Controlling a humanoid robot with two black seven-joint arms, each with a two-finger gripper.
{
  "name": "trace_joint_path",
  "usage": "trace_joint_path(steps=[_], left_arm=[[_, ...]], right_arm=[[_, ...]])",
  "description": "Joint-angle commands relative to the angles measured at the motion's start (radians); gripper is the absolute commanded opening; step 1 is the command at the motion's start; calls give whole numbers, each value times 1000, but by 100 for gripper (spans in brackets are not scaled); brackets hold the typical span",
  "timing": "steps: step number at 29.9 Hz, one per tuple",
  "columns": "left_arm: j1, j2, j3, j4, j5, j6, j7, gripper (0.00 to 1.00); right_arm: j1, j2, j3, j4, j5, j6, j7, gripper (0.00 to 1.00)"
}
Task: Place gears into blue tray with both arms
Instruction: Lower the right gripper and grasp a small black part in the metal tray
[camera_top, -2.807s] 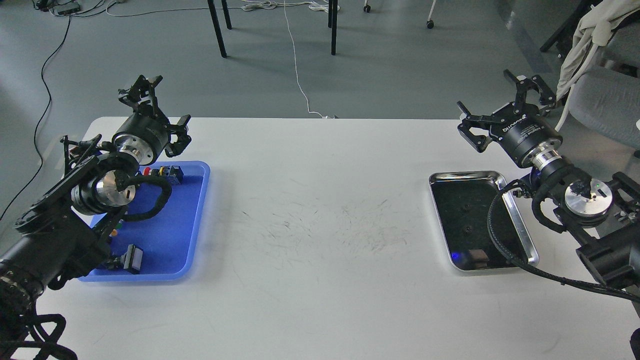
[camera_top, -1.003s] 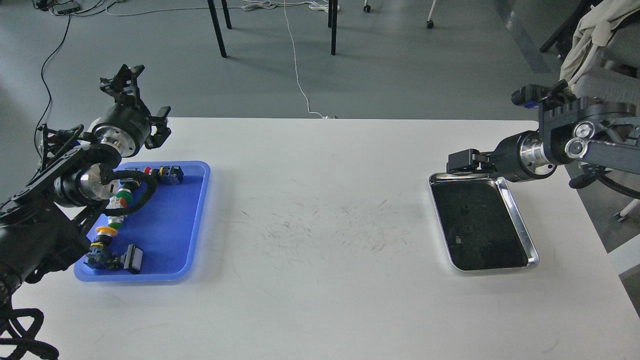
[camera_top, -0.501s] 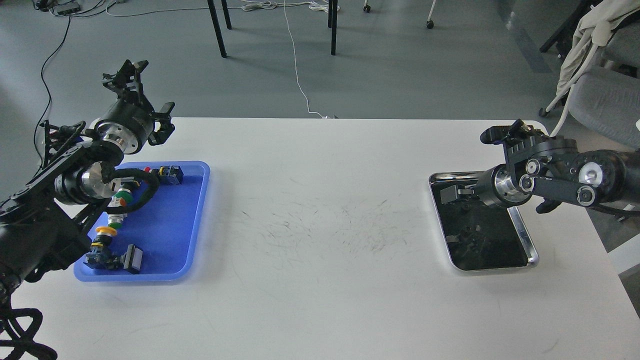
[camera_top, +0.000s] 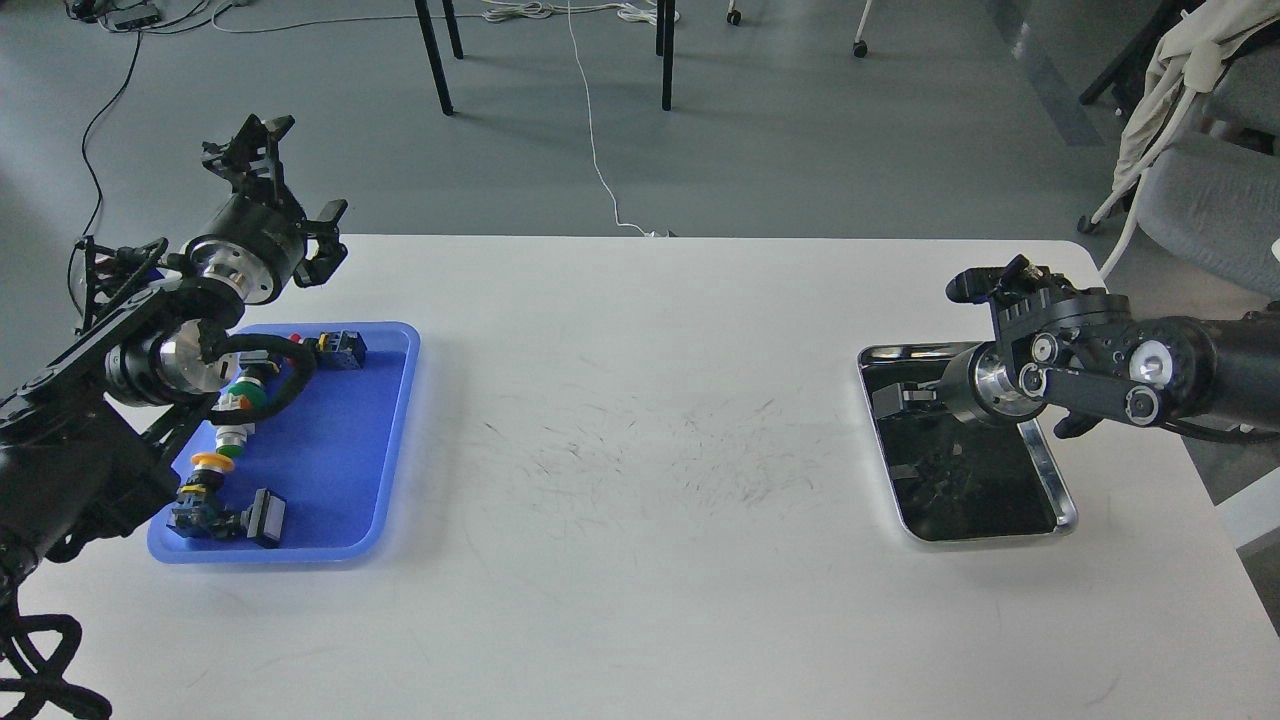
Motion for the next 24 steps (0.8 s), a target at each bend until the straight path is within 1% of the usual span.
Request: trace_joint_path(steps=[1,5,10,13,22,24], left_arm=[[2,0,0,0,0,1,0,99],[0,0,0,0,0,1,0,99],[2,0,1,0,0,1,2,99],[2,0,1,0,0,1,2,99],[2,2,1,0,0,0,2,99],[0,2,1,2,0,0,2,99]], right_arm=[[-6,1,0,-4,0,0,3,92],[-13,1,-2,-6,-1,2,6,88],[-17,1,0,-18,0,0,7,87],[-28,2,0,-29,-1,0,7,84],[-34,1,0,-37,-1,-8,7,63],[-34,1,0,-41,-1,-14,7,55]])
